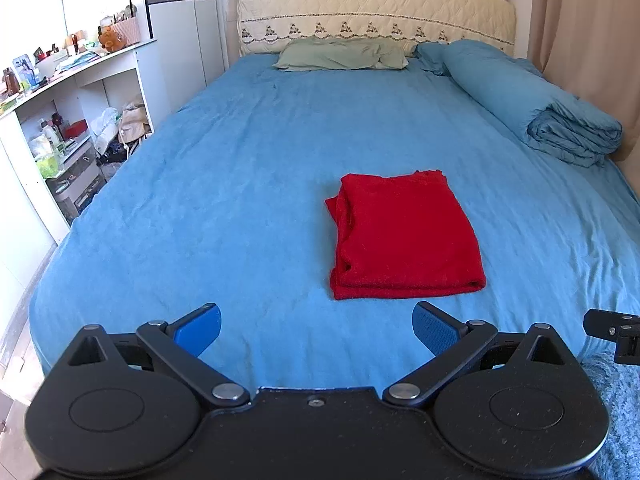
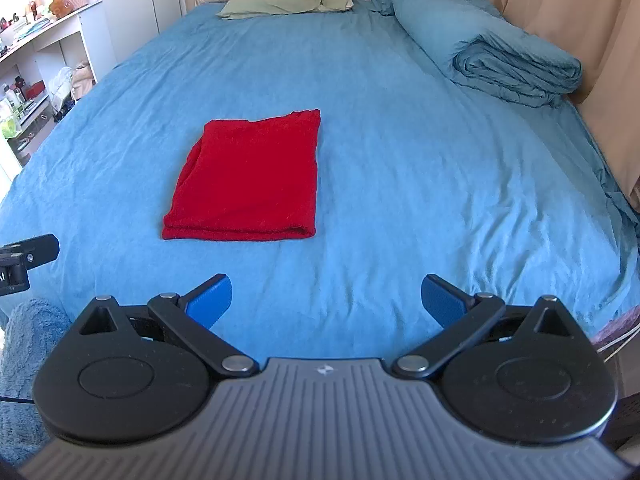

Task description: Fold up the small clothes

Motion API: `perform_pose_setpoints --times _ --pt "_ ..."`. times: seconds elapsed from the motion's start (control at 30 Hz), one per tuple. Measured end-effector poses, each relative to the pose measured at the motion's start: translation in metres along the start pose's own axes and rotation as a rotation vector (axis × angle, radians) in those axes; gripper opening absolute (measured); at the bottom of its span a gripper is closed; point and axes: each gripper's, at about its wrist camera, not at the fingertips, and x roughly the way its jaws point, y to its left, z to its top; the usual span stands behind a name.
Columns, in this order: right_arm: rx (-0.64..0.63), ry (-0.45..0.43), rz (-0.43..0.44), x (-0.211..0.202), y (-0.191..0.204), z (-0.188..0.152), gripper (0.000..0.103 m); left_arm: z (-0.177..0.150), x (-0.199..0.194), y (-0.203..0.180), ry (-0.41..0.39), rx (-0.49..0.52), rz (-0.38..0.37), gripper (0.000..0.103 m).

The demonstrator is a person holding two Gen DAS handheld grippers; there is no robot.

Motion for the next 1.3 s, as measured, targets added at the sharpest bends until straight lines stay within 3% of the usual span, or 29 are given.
perform_pose_setpoints --times 1.3 --pt "0.011 0.005 0.005 0.0012 -0.0024 -0.0021 0.103 -0.0005 -0.0036 -0.0027 -0.014 0.011 0.003 0.103"
